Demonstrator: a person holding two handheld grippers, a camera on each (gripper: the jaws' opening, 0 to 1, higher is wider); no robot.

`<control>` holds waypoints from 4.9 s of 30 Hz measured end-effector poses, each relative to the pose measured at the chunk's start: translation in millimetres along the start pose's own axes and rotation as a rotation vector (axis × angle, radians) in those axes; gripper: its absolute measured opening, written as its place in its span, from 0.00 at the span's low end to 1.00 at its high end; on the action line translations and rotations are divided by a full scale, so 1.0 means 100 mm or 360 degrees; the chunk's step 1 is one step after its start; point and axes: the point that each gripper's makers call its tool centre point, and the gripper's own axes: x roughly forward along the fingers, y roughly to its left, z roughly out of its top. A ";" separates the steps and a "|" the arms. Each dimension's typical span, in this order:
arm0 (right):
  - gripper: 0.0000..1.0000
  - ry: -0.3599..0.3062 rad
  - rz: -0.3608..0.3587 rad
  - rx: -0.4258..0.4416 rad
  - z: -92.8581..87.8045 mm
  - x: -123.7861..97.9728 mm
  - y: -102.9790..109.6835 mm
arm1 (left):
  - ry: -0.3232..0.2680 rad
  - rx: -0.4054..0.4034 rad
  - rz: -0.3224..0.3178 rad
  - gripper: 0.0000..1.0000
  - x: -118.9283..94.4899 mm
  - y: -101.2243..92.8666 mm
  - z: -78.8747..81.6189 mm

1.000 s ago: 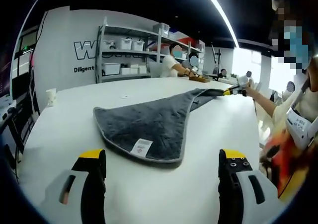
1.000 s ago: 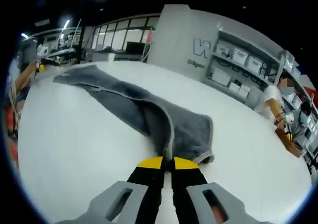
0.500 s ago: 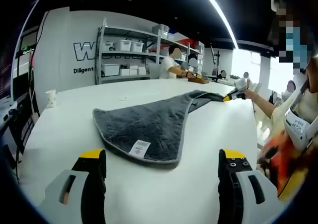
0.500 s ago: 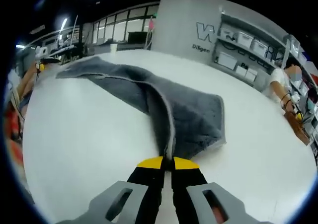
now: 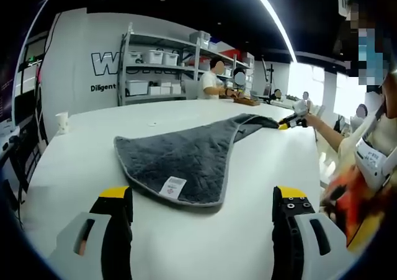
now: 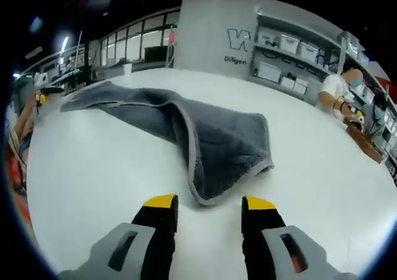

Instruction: Open the folded towel by lifting each exposed corner and separating the folded layers until the towel lies flat within the target outline without major curled edges

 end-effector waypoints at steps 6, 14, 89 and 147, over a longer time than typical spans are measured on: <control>0.85 -0.0164 -0.0118 0.0128 0.20 -0.15 -0.03 | -0.0008 0.0016 -0.0018 0.92 0.01 -0.04 0.06; 1.00 -0.0219 -0.0141 0.0148 0.38 -0.28 0.23 | 0.0000 0.0042 -0.0047 0.92 0.04 -0.12 0.09; 0.99 -0.0280 -0.0004 0.0033 0.71 -0.29 1.36 | 0.0066 0.0272 -0.0656 0.79 2.46 -1.58 0.75; 0.99 -0.0277 -0.0001 0.0032 0.64 -0.36 1.30 | 0.0136 0.0362 -0.0603 0.01 3.15 -1.82 0.60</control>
